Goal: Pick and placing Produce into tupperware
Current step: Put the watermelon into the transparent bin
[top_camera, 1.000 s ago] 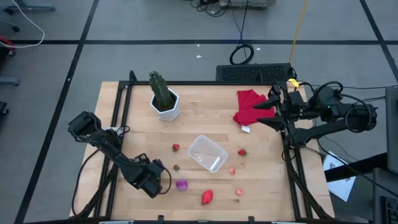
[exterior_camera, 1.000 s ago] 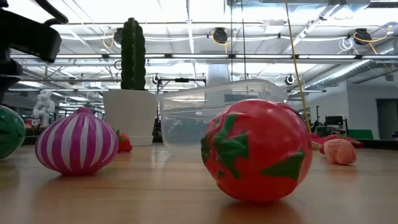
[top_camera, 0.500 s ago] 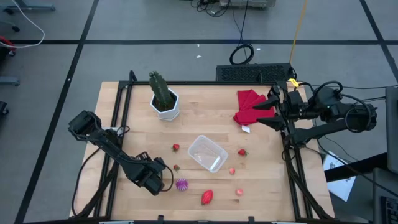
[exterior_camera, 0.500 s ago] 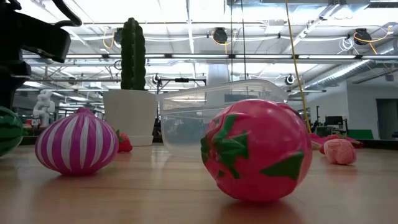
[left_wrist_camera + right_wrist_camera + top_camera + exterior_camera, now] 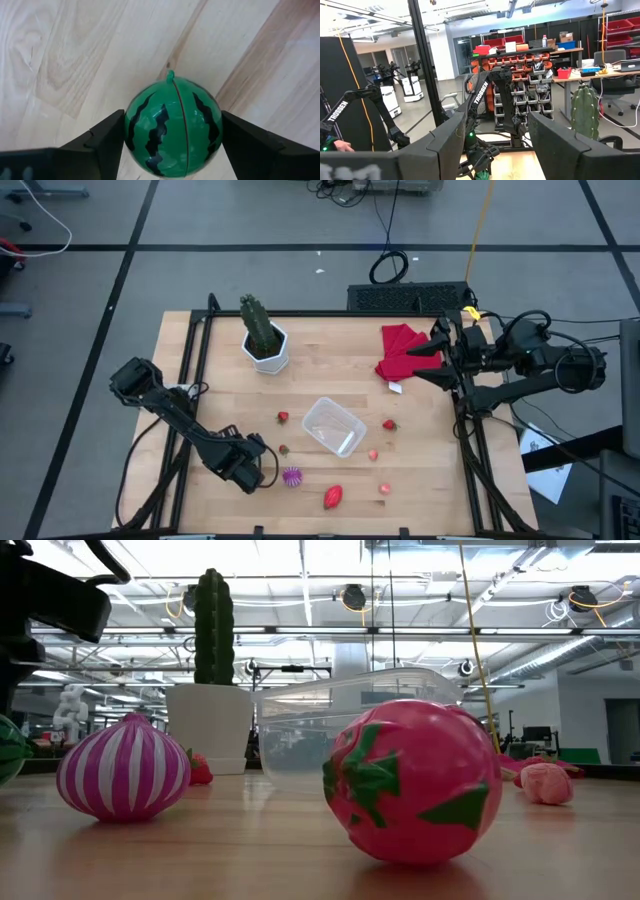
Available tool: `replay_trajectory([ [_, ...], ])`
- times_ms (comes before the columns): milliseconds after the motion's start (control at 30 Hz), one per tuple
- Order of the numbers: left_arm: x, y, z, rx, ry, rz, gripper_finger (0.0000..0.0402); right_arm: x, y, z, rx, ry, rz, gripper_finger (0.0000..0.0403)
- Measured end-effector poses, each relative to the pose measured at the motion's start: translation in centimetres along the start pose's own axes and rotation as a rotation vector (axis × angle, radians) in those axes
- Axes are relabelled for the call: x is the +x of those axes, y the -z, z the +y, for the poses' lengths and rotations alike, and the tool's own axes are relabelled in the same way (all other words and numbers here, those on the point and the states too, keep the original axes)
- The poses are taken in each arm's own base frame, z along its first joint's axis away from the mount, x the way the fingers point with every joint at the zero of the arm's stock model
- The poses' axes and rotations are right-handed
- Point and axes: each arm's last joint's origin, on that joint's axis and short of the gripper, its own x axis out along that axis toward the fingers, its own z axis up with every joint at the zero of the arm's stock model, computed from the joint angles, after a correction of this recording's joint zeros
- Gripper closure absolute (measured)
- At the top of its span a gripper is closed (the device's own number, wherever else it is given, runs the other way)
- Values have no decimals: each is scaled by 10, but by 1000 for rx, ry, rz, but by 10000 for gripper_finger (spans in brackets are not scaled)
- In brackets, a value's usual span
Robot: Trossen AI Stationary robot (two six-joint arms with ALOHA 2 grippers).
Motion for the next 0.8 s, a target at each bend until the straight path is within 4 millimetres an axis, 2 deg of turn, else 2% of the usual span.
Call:
replay_trajectory([
  [433,-5,0,2,-36,40,52,129,0,0,0,1,0,0,193],
  [800,-37,-13,24,-102,139,4,119,0,0,0,-2,0,0,193],
])
